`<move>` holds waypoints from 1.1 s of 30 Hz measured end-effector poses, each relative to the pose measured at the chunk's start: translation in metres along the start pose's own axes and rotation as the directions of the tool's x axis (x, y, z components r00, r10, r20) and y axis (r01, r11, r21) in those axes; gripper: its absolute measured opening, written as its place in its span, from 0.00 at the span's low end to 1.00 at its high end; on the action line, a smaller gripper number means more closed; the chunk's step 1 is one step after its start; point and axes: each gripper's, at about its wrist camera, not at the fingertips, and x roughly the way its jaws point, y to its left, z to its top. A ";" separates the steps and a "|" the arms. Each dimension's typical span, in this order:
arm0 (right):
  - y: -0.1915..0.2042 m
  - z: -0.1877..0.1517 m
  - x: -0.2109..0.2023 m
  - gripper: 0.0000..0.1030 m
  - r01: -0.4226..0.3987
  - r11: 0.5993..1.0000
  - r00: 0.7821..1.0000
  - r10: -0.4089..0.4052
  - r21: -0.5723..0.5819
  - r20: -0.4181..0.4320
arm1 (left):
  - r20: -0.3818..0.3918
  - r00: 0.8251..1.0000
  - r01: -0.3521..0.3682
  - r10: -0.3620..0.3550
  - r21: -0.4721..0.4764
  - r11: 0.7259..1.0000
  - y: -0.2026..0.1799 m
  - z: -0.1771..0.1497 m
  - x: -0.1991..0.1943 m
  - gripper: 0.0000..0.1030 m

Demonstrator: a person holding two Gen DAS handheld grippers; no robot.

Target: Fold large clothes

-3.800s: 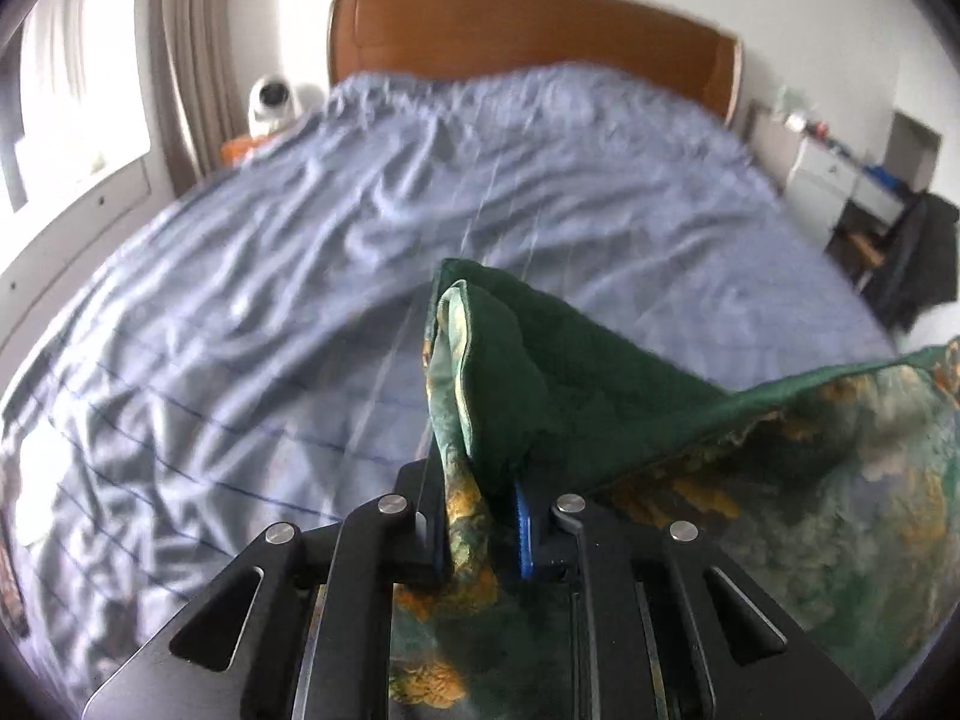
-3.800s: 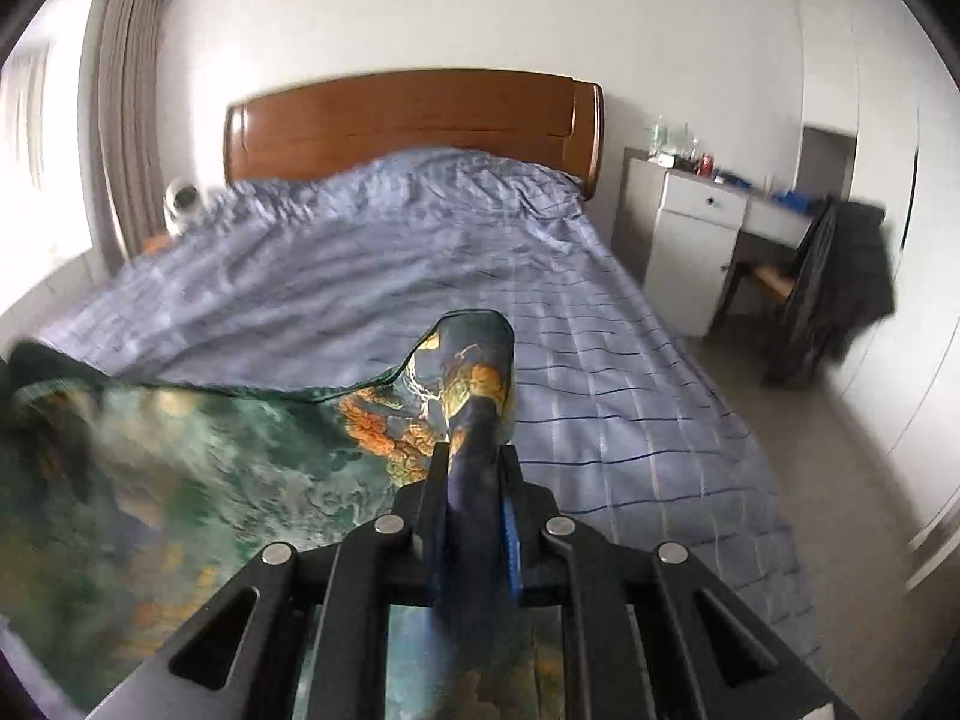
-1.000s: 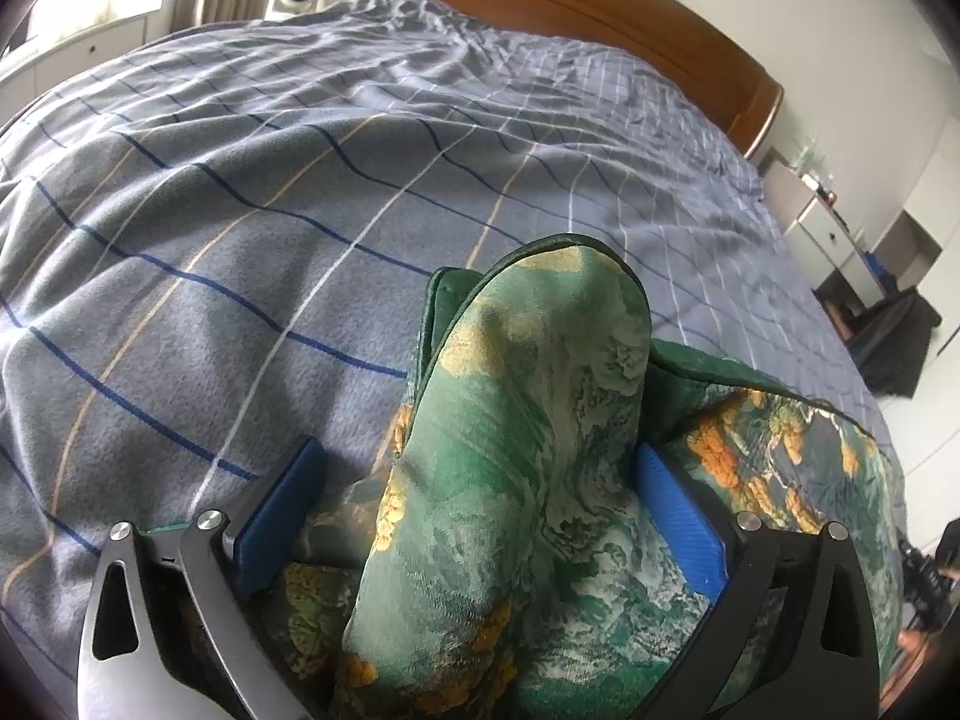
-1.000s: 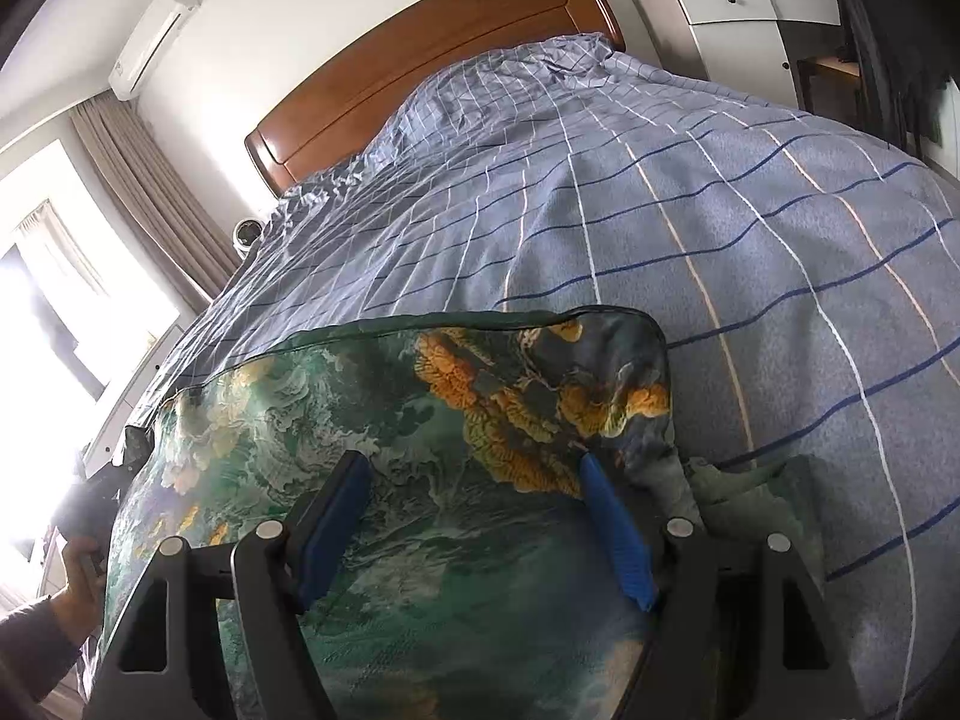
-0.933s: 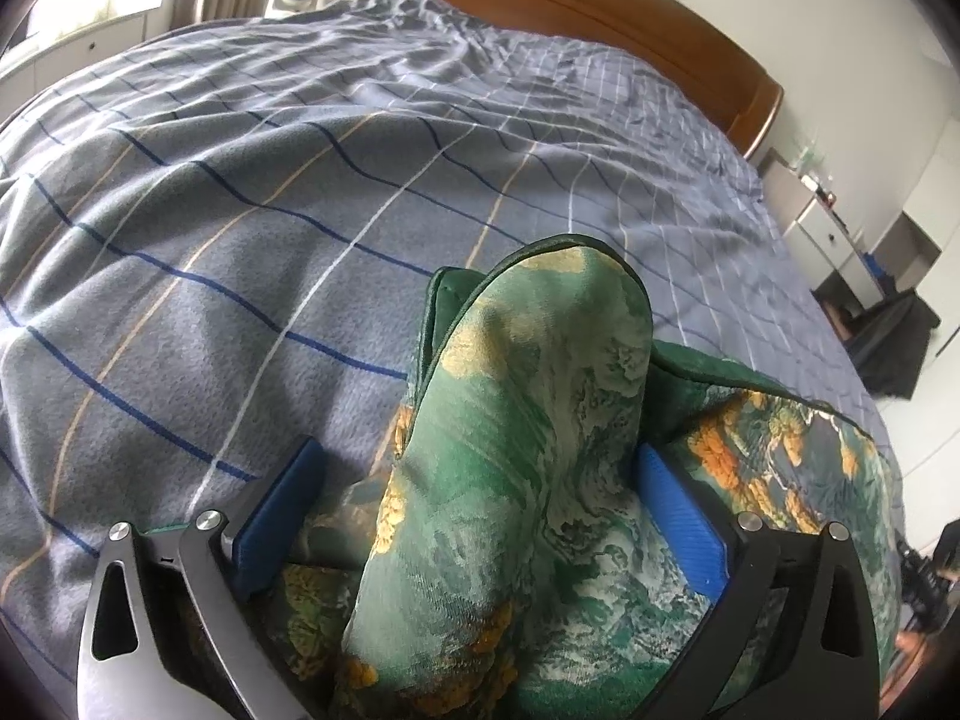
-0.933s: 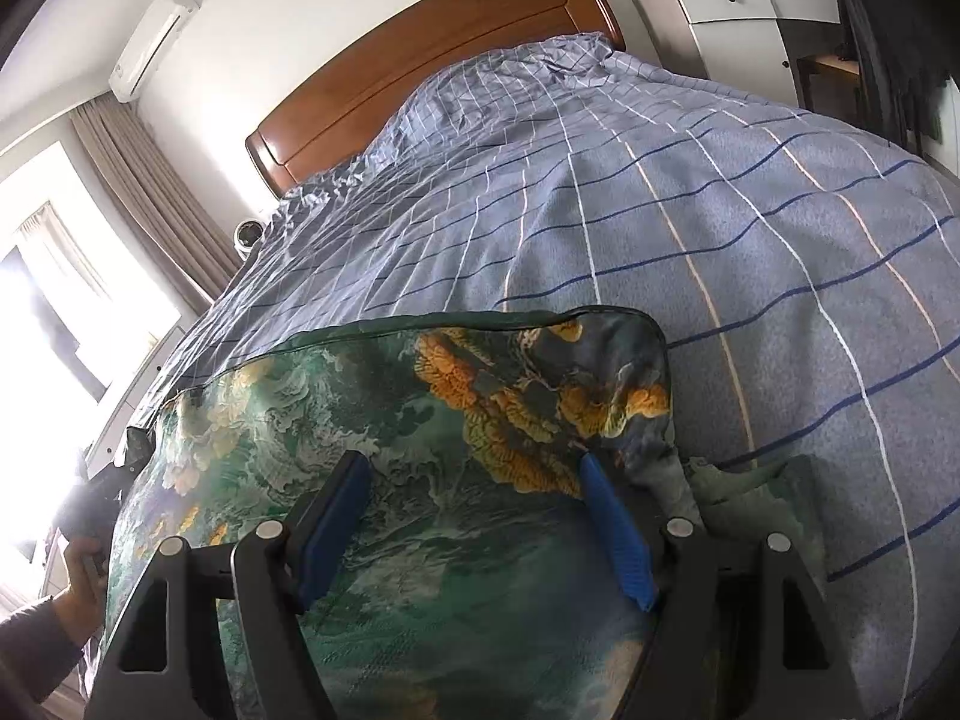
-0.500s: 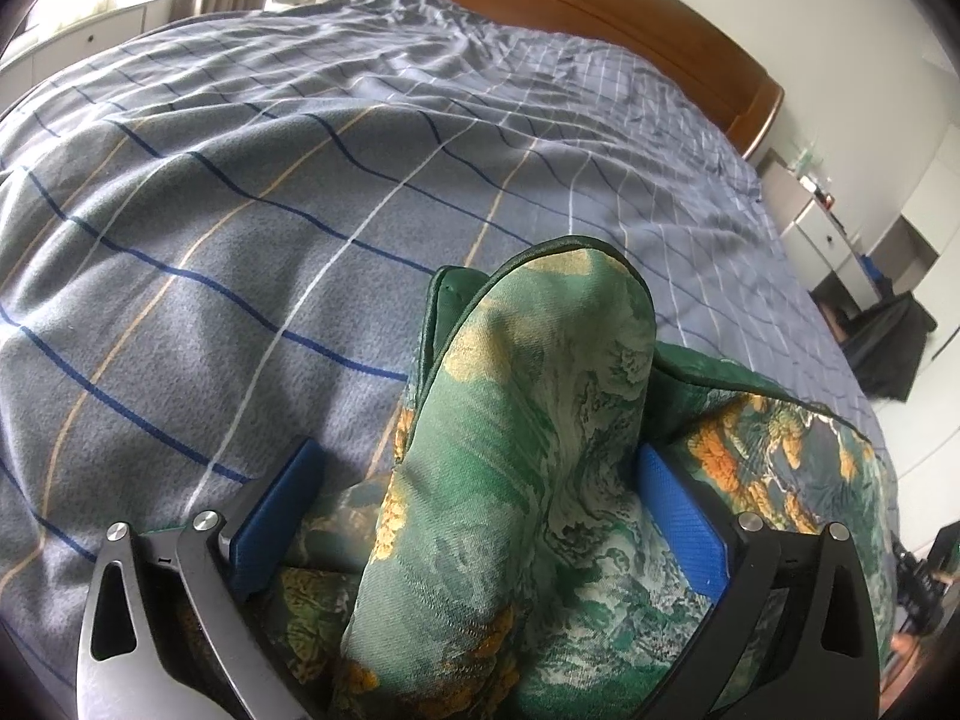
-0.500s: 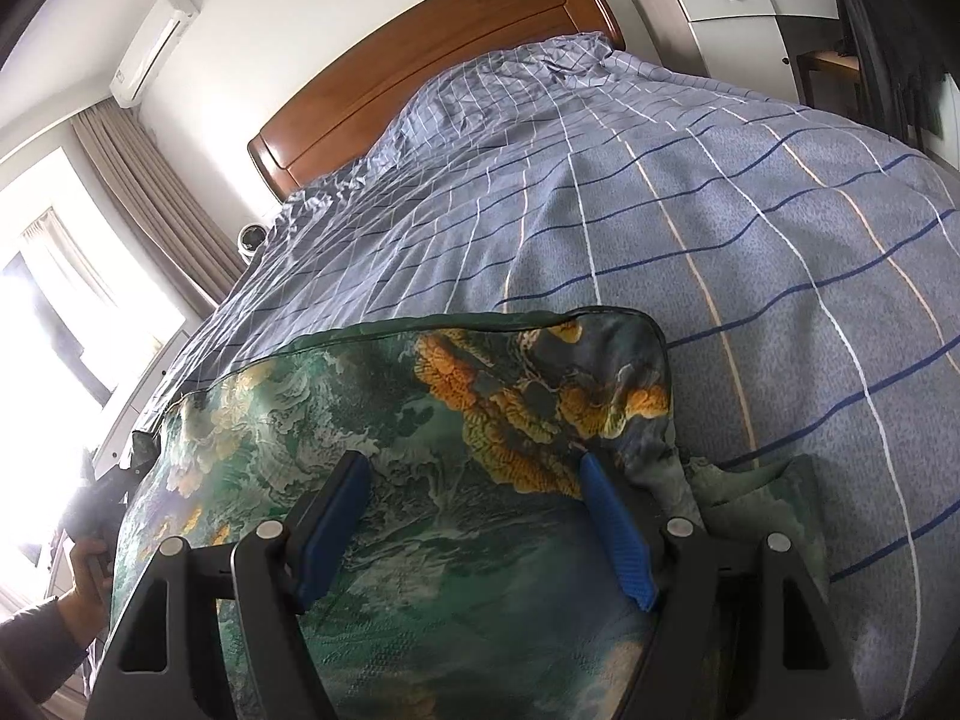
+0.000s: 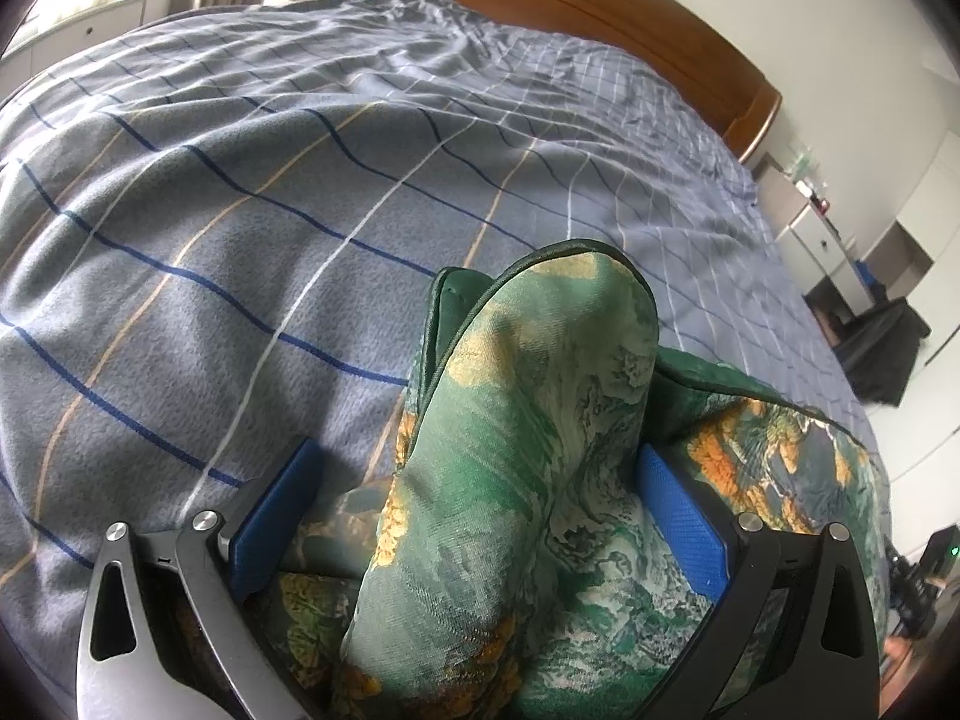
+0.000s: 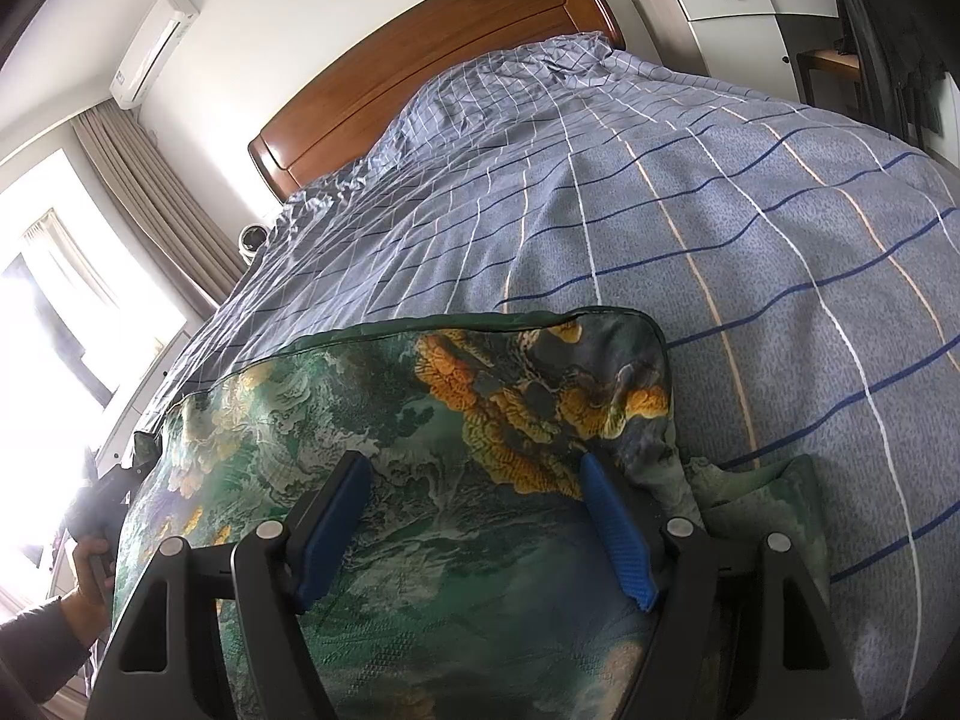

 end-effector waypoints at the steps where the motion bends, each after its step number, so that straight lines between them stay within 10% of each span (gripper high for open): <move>1: 0.000 0.000 0.000 0.72 -0.001 1.000 1.000 0.001 0.000 0.000 | 0.000 1.000 -0.001 0.001 0.000 1.000 0.000 0.000 0.000 1.00; 18: -0.003 0.001 0.000 0.72 -0.024 1.000 1.000 0.024 0.020 0.001 | -0.094 0.994 -0.054 0.054 -0.001 0.999 -0.007 0.013 -0.002 0.99; 22: -0.004 0.012 0.000 0.72 -0.048 0.997 0.998 0.051 0.066 -0.048 | -0.052 0.995 -0.086 0.089 0.052 0.995 -0.029 0.027 -0.052 0.92; 27: 0.015 0.036 -0.023 0.72 -0.047 0.994 0.995 0.056 0.102 -0.081 | 0.074 0.995 -0.083 0.062 0.316 0.945 -0.108 0.008 -0.120 0.99; 33: 0.060 0.019 -0.088 0.72 -0.110 0.993 0.993 0.111 0.030 -0.027 | -0.162 0.987 0.080 0.004 0.506 0.859 -0.218 -0.027 -0.065 0.99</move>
